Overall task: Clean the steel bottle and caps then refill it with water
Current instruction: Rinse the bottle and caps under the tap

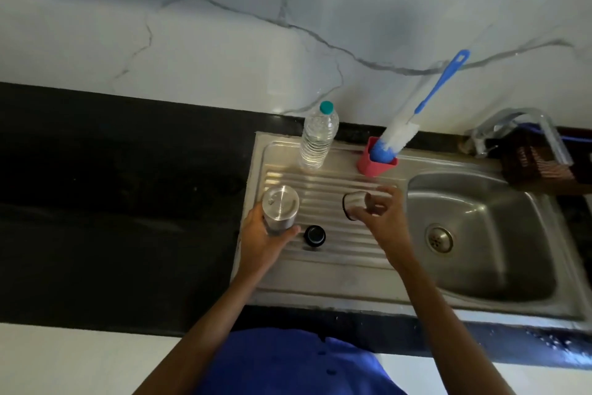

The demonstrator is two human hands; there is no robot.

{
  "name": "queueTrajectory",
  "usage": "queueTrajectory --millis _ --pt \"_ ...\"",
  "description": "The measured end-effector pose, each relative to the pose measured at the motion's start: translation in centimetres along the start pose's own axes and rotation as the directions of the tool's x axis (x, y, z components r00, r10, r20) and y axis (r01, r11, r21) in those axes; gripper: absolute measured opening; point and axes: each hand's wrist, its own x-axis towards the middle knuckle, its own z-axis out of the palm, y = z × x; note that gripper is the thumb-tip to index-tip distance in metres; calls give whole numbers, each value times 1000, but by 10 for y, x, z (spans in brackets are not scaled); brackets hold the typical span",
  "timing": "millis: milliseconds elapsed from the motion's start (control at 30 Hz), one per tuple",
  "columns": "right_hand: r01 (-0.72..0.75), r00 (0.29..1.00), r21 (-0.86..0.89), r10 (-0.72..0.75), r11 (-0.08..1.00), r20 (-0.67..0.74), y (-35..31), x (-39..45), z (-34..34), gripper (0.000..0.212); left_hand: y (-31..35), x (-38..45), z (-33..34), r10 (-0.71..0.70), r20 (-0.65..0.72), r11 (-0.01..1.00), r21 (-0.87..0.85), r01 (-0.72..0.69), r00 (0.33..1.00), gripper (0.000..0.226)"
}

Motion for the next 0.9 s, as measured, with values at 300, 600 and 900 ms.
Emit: queueTrajectory --millis 300,600,900 --pt "208 977 -639 -128 741 169 78 -8 10 62 4 6 -9 -18 55 999 47 15 998 71" --pt "226 960 -521 -279 823 -25 0 -15 -8 25 11 2 -14 -9 59 995 97 3 998 66" --pt "306 952 -354 -290 883 100 -31 -25 3 7 74 -12 -47 106 -48 994 46 -104 993 57"
